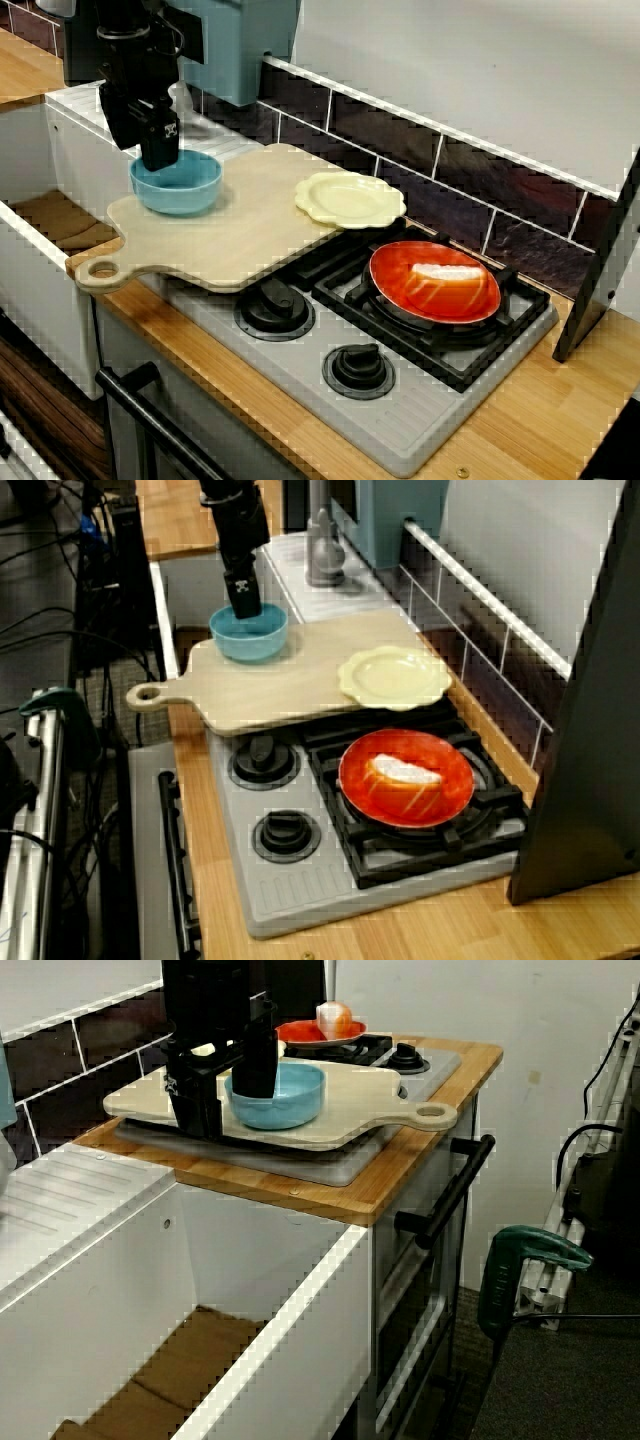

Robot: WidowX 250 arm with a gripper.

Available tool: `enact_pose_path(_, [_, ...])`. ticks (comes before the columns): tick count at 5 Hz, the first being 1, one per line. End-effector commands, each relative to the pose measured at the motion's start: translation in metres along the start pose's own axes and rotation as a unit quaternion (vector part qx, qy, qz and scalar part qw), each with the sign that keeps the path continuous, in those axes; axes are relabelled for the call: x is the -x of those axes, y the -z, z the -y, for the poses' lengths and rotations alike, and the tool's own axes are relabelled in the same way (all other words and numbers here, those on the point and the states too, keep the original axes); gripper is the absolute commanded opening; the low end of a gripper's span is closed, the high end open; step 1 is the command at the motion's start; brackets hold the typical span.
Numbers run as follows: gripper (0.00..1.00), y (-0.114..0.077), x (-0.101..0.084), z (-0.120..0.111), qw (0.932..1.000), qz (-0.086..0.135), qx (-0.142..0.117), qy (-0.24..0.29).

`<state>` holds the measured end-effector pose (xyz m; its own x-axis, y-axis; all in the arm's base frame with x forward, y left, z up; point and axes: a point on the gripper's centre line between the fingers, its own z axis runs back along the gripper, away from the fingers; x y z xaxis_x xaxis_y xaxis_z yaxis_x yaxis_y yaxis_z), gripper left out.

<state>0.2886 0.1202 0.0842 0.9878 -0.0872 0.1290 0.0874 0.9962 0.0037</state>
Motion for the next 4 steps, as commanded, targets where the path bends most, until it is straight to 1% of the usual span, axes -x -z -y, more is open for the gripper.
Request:
enact_pose_path(1, [1.0,-0.016,0.004,-0.026,0.9997,0.017,-0.015,-0.014])
enact_pose_path(3, [1.0,-0.014,0.003,-0.041,0.9993,0.014,-0.019,-0.03])
enact_pose_path(4, [1.0,-0.013,0.001,-0.047,0.9993,0.01,-0.028,-0.023])
